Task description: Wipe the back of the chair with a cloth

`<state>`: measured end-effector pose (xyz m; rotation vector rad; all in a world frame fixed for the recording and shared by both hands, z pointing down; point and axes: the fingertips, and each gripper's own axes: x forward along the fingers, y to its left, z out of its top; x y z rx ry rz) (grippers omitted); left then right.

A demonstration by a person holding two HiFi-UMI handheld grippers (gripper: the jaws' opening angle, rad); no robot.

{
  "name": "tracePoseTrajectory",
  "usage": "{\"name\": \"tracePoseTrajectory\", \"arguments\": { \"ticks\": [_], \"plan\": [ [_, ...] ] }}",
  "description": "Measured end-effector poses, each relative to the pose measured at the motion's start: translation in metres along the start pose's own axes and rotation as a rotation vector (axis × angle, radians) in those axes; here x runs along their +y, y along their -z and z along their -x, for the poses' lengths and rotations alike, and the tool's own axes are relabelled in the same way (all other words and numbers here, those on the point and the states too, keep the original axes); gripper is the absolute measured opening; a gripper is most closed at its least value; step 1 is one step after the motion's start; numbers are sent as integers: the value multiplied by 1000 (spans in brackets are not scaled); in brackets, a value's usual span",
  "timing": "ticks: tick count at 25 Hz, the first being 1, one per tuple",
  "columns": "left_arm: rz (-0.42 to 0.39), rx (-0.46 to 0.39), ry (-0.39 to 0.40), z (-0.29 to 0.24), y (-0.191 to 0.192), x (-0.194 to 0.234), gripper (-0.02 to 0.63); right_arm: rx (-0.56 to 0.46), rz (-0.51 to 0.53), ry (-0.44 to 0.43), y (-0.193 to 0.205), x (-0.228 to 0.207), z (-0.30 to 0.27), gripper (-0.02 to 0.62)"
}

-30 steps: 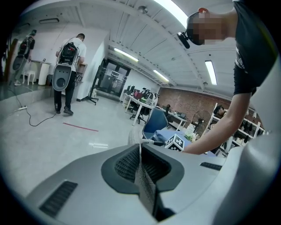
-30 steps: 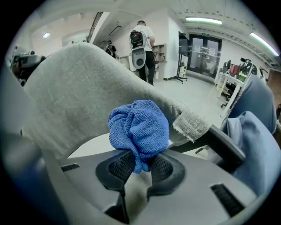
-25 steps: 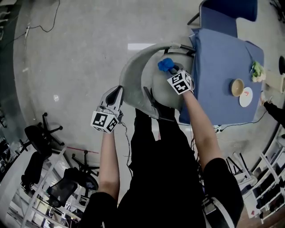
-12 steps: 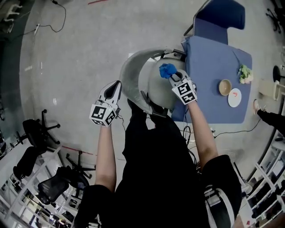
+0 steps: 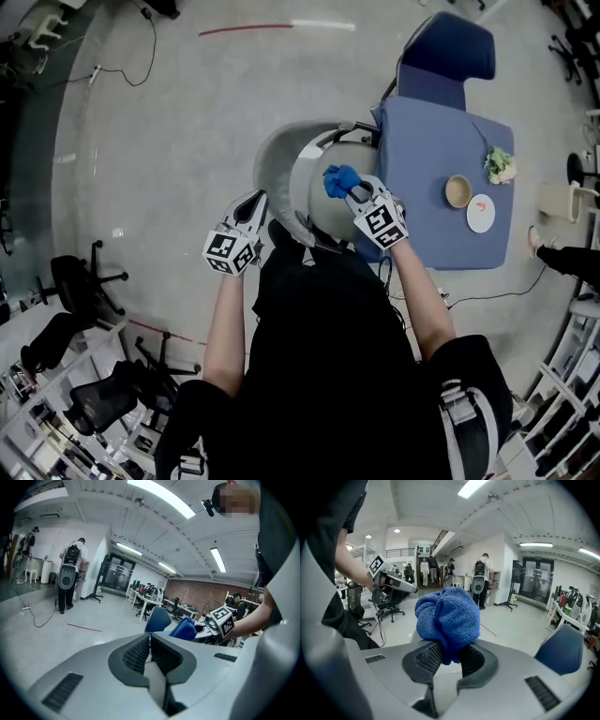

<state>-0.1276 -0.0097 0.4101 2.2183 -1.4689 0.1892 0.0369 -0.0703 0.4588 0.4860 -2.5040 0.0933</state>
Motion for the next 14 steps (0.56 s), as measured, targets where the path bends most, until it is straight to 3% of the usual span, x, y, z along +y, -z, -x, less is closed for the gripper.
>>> {"name": "tracePoseTrajectory", "arguments": {
  "ticks": [14],
  "plan": [
    [-65, 20, 35, 20, -12, -26, 31, -51, 4, -26, -21, 43, 22, 97]
  ]
}}
